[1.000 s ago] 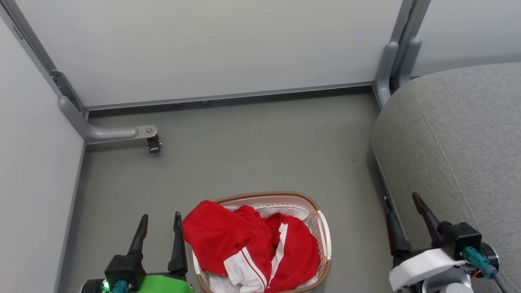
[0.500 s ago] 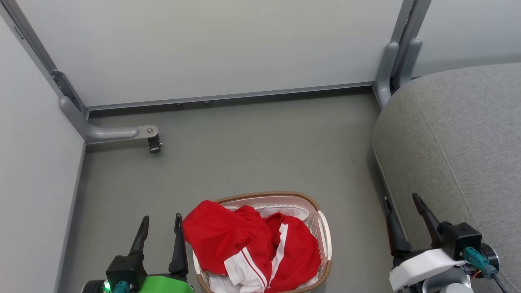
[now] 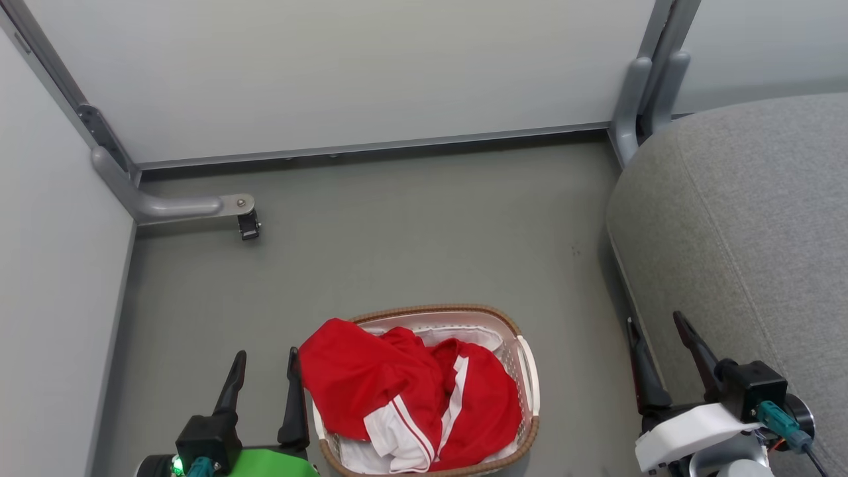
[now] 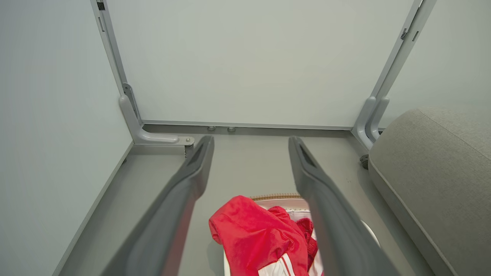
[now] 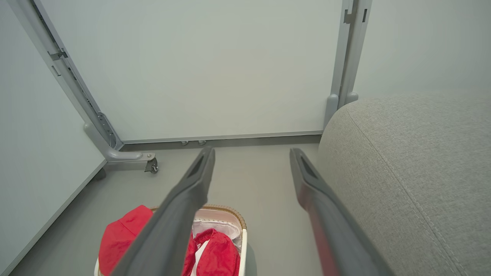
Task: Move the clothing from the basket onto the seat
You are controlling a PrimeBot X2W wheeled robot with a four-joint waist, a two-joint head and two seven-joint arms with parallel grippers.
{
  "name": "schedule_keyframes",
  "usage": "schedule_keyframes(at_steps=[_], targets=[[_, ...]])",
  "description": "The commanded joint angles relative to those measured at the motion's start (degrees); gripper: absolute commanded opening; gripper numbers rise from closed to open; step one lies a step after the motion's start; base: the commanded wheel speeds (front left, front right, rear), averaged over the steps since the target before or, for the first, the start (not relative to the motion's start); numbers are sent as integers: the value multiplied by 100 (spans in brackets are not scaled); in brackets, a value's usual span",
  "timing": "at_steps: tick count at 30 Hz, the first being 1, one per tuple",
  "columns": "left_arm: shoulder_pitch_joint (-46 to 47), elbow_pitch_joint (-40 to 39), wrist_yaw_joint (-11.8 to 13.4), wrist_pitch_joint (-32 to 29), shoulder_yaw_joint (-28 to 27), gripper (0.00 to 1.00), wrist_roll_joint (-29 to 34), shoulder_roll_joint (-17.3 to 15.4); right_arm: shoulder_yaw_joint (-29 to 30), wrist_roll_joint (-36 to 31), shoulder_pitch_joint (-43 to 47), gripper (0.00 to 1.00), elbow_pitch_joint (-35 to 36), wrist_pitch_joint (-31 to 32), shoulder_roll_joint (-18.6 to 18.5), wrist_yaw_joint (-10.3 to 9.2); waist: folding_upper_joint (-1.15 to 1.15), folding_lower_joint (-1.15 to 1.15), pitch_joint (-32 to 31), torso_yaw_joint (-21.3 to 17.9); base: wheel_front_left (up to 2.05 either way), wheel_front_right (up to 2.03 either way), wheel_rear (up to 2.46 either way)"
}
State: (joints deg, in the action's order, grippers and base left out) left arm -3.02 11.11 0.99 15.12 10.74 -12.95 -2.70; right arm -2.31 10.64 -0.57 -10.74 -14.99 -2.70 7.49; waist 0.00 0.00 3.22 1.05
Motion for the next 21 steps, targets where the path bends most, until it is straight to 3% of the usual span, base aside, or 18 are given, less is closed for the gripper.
schedule_keyframes(at_steps=[1,10,21], targets=[[31,-8,-12,6,-3,100,57,-34,23,16,11,100,29,-30,-33,0,0,0,51,4,0,0,0],[611,209,-167,5,226,100,503,-33,81,-57,-258,100,119,-29,-34,0,0,0,604,21,0,0,0],[2147,1420,-433,5,644,100,1026,-78,143,-44,-1206,100,354,-29,-32,0,0,0,2236,-399,0,0,0]])
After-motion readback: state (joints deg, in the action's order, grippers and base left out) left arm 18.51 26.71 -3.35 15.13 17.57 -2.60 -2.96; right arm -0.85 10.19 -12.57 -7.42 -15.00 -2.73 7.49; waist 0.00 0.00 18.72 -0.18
